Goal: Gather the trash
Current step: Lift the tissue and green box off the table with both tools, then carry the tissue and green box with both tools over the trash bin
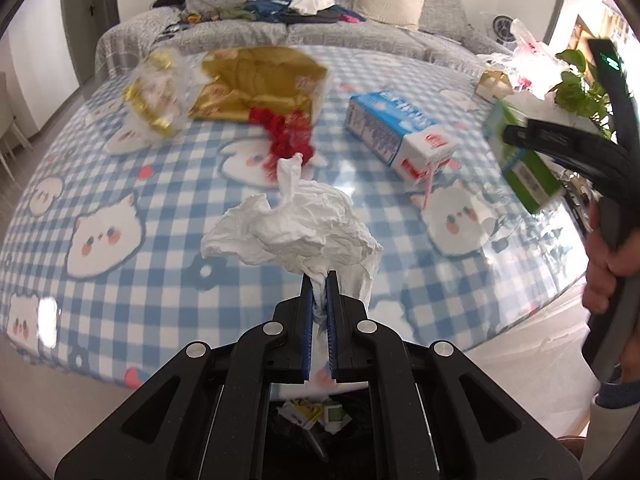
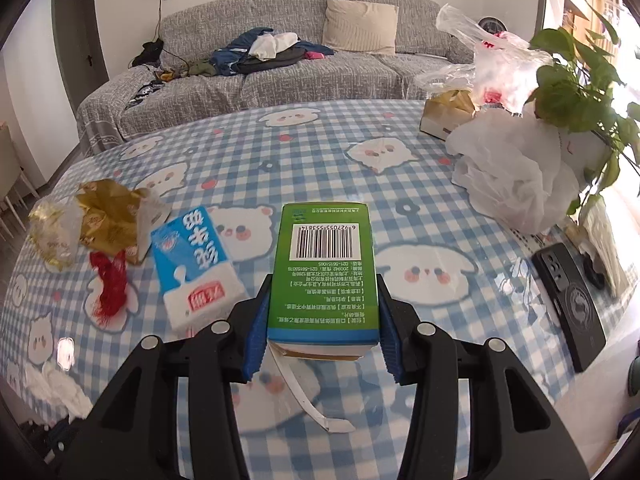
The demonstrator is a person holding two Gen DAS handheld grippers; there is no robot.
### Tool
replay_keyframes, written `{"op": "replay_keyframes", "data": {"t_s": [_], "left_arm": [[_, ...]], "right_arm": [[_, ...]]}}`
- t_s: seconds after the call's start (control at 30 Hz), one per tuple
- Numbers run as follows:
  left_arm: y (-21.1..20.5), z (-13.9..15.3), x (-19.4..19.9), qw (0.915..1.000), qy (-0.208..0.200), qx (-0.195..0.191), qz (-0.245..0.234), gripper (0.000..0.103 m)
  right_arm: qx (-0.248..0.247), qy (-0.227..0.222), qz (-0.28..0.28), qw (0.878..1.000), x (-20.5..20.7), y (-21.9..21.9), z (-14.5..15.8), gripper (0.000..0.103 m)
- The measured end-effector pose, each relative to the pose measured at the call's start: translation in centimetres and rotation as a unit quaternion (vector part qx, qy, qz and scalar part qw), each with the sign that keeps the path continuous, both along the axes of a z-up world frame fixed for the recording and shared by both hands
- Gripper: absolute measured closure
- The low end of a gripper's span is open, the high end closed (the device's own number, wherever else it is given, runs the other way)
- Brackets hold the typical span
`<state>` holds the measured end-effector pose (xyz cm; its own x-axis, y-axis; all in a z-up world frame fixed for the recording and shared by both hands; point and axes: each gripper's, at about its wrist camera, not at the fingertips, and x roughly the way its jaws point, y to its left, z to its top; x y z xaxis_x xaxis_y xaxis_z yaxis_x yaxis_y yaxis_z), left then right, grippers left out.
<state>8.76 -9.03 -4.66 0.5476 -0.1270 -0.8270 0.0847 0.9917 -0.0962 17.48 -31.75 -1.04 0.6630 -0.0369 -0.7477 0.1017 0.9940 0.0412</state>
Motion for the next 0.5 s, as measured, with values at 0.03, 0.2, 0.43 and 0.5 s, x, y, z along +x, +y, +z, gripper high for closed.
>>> {"op": "replay_keyframes", "data": {"t_s": [0.03, 0.2, 0.43, 0.5], "left_arm": [[0.2, 0.0, -0.3, 1.0, 0.004, -0.005, -0.001, 0.098], [0.8, 0.9, -2.3, 1.0, -0.007, -0.002, -0.002, 0.098], [2.5, 1.0, -4.7, 0.9999, -0.009, -0.003, 0.011, 0.098], [2.8, 0.8, -5.2, 0.9999, -0.007, -0.004, 0.013, 0.098]], "right_arm": [[-0.002, 0.001, 0.0, 1.0, -0.8, 0.1, -0.2, 0.058], [0.0, -0.003, 0.011, 1.0, -3.6, 1.0, 0.7, 0.058], [0.001, -0.013, 0.027, 1.0, -7.3, 2.2, 1.5, 0.058], [0.004, -0.016, 0.028, 0.999, -8.2, 2.5, 1.6, 0.058]]}}
